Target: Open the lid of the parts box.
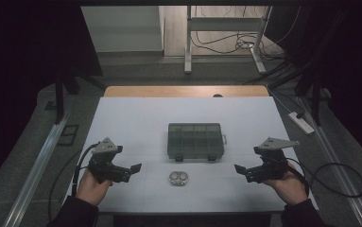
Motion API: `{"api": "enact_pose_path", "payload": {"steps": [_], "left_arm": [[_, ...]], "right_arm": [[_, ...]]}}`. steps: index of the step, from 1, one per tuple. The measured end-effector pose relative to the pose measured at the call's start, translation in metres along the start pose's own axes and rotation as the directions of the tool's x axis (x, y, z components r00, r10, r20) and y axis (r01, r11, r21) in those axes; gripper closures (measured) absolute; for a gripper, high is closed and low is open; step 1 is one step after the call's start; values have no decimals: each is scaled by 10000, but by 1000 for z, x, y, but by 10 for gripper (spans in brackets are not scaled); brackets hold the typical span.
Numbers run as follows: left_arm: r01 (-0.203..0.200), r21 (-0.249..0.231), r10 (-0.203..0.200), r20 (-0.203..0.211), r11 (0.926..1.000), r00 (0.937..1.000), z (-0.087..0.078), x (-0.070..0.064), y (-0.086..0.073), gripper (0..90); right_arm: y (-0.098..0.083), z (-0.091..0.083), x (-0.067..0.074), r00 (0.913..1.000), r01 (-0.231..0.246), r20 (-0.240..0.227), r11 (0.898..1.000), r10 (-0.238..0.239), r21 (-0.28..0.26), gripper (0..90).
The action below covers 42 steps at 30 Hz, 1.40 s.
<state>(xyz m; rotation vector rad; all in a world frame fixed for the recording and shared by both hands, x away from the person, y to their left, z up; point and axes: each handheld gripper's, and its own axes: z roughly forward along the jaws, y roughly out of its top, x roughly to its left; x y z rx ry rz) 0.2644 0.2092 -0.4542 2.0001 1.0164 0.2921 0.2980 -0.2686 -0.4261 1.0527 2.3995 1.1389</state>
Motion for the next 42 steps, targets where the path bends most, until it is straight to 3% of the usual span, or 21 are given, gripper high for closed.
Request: {"api": "enact_pose_path", "payload": {"steps": [14,18,29,42], "left_arm": [[-470,74,464,702,9989,9965,26,-2,17,0],[-388,68,381,845,9992,9957,34,-2,21,0],[-554,390,520,829,9977,9952,51,-4,32,0],[-659,601,604,890,9960,9942,68,-4,42,0]], "right_arm": [[10,25,2,9989,303,-351,9995,-301,51,0],[13,31,-1,9986,240,-467,9996,-233,149,0],[21,43,-4,9980,-232,-588,9993,249,295,0],[30,58,-7,9989,-103,-439,9961,142,877,0]]}}
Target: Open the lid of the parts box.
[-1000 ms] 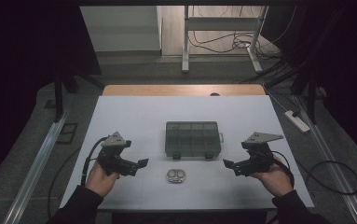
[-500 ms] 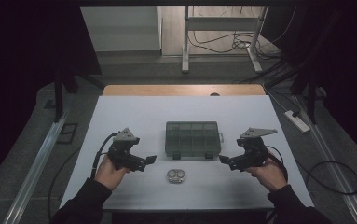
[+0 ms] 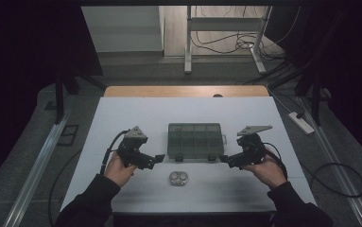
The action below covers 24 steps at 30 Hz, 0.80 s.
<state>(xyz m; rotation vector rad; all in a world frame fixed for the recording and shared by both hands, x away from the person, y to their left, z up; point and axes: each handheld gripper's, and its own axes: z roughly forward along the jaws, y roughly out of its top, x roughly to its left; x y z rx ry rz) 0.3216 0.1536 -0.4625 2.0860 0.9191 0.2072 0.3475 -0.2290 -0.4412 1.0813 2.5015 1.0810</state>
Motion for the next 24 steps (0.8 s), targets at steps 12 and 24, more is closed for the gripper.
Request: {"api": "enact_pose_path", "payload": {"steps": [12,24], "left_arm": [[-372,243,376,-141,9990,9992,13,-1,8,0],[-442,9,442,63,9990,9990,29,0,22,0]], "right_arm": [[8,13,-1,9984,559,14,9973,-561,472,0],[12,20,0,9993,380,-12,9952,-381,905,11]]}}
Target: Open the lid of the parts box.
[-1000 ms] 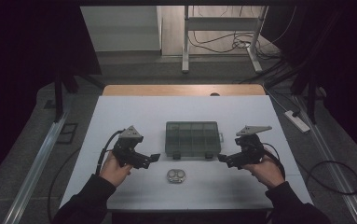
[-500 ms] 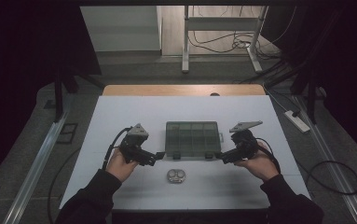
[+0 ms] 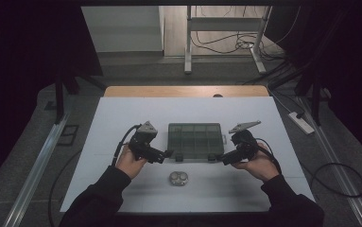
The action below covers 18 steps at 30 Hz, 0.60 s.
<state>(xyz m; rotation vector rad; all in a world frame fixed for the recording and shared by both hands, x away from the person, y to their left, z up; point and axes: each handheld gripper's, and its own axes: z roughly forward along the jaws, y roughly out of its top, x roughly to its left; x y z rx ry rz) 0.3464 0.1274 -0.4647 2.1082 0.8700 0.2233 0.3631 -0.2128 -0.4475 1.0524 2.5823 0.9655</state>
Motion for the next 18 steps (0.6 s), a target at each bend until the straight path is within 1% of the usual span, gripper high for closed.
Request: {"api": "enact_pose_path", "payload": {"steps": [2,4,5,6,7,8,10,12,14,18], "left_arm": [[-13,-85,14,99,10000,9999,2,-1,-1,0],[-65,-17,65,115,10000,9999,4,-1,-3,0],[-118,110,117,113,9999,9999,7,-1,-7,0],[-118,110,117,113,9999,9999,7,-1,-7,0],[-89,102,88,132,9999,9999,8,-1,-9,0],[-28,99,26,182,9999,9998,9,-1,-11,0],[72,58,-73,246,10000,9997,11,0,-13,0],[214,247,-223,353,9995,9991,14,-2,-14,0],[263,361,-282,519,9990,9983,15,-4,-14,0],[47,300,-64,557,9995,9984,18,-6,-15,0]], "right_arm": [[-1,1,0,10000,-11,-25,10000,11,77,40],[-1,1,0,10000,-1,-63,10000,1,67,53],[-2,2,1,9999,71,-72,9999,-71,83,92],[-2,2,1,9999,71,-72,9999,-71,83,92],[-3,2,1,9999,126,-74,9999,-125,100,102],[-4,3,1,9998,175,-88,9997,-174,140,135],[-6,4,2,9997,247,-77,9995,-245,207,173],[-9,5,2,9994,348,-49,9989,-346,315,223],[-12,6,2,9989,451,98,9980,-456,433,266],[-17,8,1,9985,516,128,9966,-526,646,361]]}}
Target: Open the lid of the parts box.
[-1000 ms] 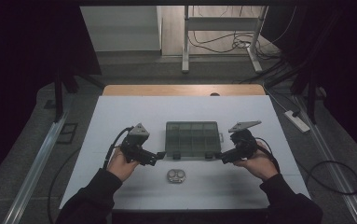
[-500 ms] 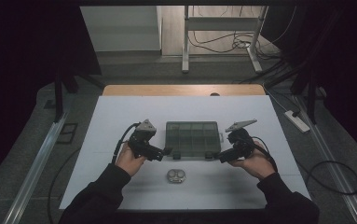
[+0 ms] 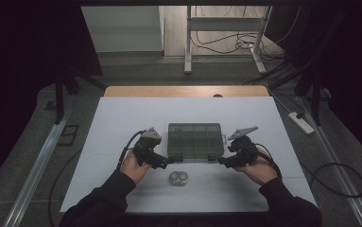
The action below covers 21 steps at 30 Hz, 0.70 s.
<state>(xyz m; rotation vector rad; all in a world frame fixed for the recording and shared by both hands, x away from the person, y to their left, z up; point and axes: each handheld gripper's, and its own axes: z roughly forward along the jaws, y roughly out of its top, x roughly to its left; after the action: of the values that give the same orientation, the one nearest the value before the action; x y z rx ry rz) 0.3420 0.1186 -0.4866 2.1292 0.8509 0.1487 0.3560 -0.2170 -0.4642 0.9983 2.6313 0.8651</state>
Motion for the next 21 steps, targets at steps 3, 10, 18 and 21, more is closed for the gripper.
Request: {"api": "enact_pose_path", "payload": {"steps": [3,10,18,21], "left_arm": [[3,-99,-2,93,10000,10000,1,0,-1,0],[-149,1,149,-161,9999,9998,4,3,-5,0],[-112,-10,112,-85,9999,9999,5,5,-6,0],[-100,-54,100,-60,9999,9999,5,6,-5,0]], "right_arm": [[-3,2,-1,9999,-118,-60,9999,118,80,418],[-8,5,-6,9995,-233,-219,9992,240,311,608],[-12,16,-15,9990,-189,-392,9940,232,1079,853],[-12,19,-16,9986,-199,-453,9927,255,1192,895]]}}
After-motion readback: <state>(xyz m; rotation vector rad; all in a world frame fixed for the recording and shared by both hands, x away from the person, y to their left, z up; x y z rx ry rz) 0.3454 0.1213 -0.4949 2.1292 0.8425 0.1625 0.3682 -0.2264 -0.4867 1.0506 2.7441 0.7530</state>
